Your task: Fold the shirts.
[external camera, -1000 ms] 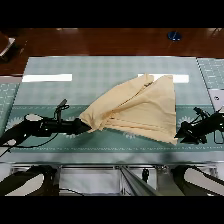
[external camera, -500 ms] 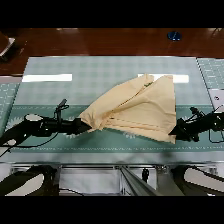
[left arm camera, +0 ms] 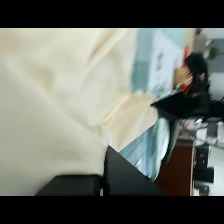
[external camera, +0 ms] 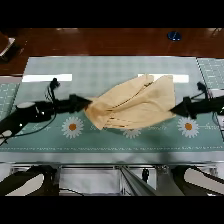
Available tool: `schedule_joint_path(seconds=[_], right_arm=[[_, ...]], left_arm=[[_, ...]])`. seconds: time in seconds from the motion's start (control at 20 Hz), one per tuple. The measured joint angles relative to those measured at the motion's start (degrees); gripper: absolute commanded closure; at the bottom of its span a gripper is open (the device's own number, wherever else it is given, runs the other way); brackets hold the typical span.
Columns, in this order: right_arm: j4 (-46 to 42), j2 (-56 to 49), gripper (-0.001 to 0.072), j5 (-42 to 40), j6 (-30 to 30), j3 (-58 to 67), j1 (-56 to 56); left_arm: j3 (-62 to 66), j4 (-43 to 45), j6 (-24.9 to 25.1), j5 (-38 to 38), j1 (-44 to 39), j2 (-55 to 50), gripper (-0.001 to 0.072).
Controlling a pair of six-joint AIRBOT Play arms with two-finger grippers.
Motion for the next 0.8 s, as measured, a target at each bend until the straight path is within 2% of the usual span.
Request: schedule_joint_path(seconds=[0.25,0.4,0.55,0.8], right_arm=[[3.0,5.4,0.0695,-3.9,4.9,26.9,5.5],[0.9,8.5,0.0695,-6.8,8.9,45.3,6.4],[-4.2,13.1,0.0695,-7.5,11.5,59.1,6.0],[-13.0,23.8,0.0695,-8.0,13.9,66.7,5.5]], left_arm=[[24.7,-8.2,0.7,4.7,0.2,1.1,0.0681],[41.0,-6.1,-1.6,11.7,1.7,3.3,0.0681],[53.2,4.8,-8.1,17.5,4.7,8.1,0.0681],[61.5,32.1,-24.3,21.1,10.5,20.9,0.0681]])
